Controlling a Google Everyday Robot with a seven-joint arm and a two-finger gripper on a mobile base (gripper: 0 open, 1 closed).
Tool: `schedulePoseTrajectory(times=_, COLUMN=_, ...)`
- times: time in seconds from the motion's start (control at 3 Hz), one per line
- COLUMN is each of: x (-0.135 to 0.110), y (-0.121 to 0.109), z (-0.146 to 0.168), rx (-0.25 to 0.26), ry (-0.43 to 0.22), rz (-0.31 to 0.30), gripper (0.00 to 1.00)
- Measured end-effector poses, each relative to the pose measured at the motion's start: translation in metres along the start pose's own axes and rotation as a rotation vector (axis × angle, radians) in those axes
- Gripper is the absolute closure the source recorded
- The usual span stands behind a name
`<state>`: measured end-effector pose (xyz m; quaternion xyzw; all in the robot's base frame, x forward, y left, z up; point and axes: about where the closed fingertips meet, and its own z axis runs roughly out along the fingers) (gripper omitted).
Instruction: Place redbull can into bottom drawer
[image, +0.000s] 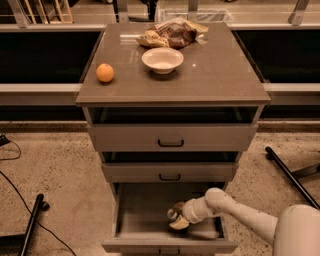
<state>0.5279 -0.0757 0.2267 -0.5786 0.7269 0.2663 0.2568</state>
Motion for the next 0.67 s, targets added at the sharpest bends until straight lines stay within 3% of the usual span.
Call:
schedulePoseTrajectory(times=0.33, x=0.0033, y=-0.001, z=0.0191, rx=-0.013, ry=-0.015, rz=0.013, gripper=0.0)
schedulePoseTrajectory(times=0.67, x=0.0033, y=-0.001, z=0.0191, rx=-0.013, ry=-0.015, rz=0.013, gripper=0.0)
